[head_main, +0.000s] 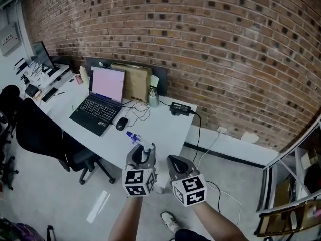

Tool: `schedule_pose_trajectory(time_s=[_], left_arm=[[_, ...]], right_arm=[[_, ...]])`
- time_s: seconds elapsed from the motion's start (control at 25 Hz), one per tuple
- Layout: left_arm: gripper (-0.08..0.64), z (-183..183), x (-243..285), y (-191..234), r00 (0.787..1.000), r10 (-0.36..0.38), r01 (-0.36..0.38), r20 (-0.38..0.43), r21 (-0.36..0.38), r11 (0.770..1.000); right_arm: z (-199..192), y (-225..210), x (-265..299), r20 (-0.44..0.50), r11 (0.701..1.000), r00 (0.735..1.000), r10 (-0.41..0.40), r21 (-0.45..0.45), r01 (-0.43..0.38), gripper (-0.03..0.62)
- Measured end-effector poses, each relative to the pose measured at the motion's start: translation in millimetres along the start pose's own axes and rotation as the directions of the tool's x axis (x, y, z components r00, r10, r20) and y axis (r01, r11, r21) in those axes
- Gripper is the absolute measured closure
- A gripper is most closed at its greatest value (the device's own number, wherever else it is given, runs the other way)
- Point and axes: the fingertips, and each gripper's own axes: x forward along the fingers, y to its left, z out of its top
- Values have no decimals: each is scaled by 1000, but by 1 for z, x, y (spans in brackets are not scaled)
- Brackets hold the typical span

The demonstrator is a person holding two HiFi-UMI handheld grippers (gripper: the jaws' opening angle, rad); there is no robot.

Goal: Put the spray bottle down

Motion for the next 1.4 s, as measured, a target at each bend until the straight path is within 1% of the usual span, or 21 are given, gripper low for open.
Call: schedule_pose_trajectory(time_s=[0.12,0.2,0.36,0.52,0.72,0.8,0.84,0.96,1.0,1.08,1.2,1.28,1.4], left_arm=[[419,1,3,5,1000,17,-18,-4,-12,1000],[419,-1,3,5,1000,18,-18,-14,-1,1000],[383,-9,4,0,999,7,-7,-47,13,1000],[368,-15,0,-2,997,18,-17,-74,22,1000],[364,-15,-21,-4,996,37,-35,-82,30,999],[364,-15,-40,-7,996,50,-49,-72,16,999],[386,-15,-51,-9,996,61,-61,-65,5,998],[508,-18,-89,-12,992,118,-119,-54,-28,992],[531,-21,-101,-15,989,135,-138,-56,-41,990],[551,-26,-126,-22,985,157,-162,-67,-74,984],[552,-35,-161,-35,983,167,-176,-78,-123,977],[552,-40,-182,-44,980,179,-190,-90,-128,973],[552,-47,-212,-55,975,193,-205,-106,-117,972]], right_arm=[[-5,-2,3,-8,1000,1000,-3,5,3,594],[-7,-2,3,-10,1000,1000,-4,8,4,594],[-8,-1,1,-10,1000,1000,0,9,0,594],[-7,2,-5,-8,1000,1000,2,9,-2,594],[-4,7,-16,0,1000,1000,3,5,-3,594],[-4,13,-25,4,1000,1000,7,3,-7,594],[-4,17,-30,8,1000,1000,11,2,-11,594],[-6,29,-47,20,1000,999,26,1,-26,594],[-8,34,-54,23,1000,999,31,2,-31,594],[-14,43,-68,31,999,999,42,3,-42,594],[-27,57,-91,33,998,998,55,9,-55,594],[-36,68,-106,25,998,997,68,11,-69,594],[-51,86,-127,5,996,996,94,4,-94,594]])
